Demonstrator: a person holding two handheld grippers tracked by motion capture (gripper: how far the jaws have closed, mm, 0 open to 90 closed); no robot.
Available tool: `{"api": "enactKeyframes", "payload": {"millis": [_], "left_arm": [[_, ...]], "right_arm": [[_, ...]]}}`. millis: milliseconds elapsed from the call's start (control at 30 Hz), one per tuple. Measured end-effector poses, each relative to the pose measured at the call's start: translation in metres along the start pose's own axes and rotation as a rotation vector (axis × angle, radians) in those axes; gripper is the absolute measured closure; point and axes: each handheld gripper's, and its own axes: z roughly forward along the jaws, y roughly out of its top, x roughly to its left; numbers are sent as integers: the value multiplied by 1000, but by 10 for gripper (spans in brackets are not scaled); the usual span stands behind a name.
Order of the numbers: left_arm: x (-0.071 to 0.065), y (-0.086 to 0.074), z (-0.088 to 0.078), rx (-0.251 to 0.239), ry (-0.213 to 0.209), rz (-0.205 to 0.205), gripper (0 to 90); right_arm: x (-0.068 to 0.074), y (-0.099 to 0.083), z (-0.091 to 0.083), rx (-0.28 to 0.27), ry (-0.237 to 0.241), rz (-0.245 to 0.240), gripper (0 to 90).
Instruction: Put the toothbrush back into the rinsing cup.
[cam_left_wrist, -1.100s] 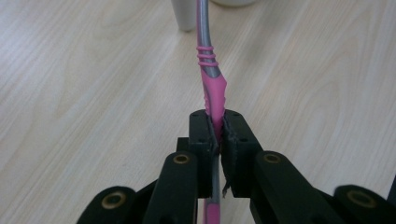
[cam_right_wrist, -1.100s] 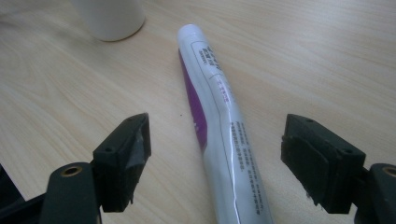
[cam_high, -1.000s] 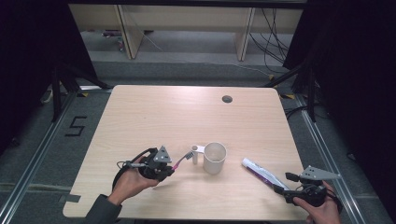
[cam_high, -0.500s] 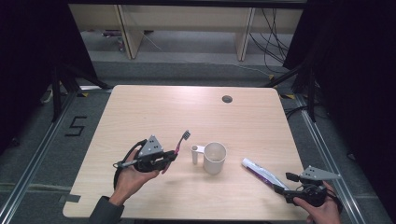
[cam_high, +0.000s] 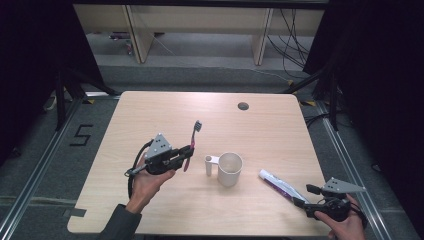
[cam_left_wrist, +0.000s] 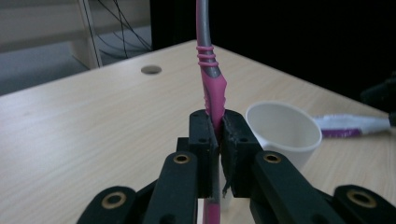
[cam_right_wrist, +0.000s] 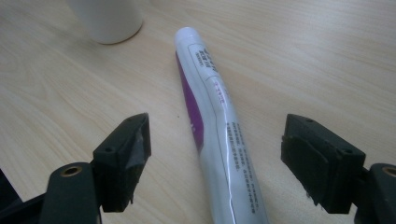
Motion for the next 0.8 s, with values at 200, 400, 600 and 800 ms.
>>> {"api": "enactKeyframes", "payload": {"millis": [200,400,600,800], "left_arm": [[1,6,5,-35,-12,-14,824],[-1,9,12,-46,-19,-7,824],[-3,13,18,-50,-27,-4,824],[-6,18,24,-61,-28,-4,824]], "right_arm": [[-1,0,1,-1,-7,-9,248],[-1,-1,0,0,0,11,248],[-2,0,-1,-4,-6,-16,248],[-1,-1,-1,-5,-3,9,248]]}}
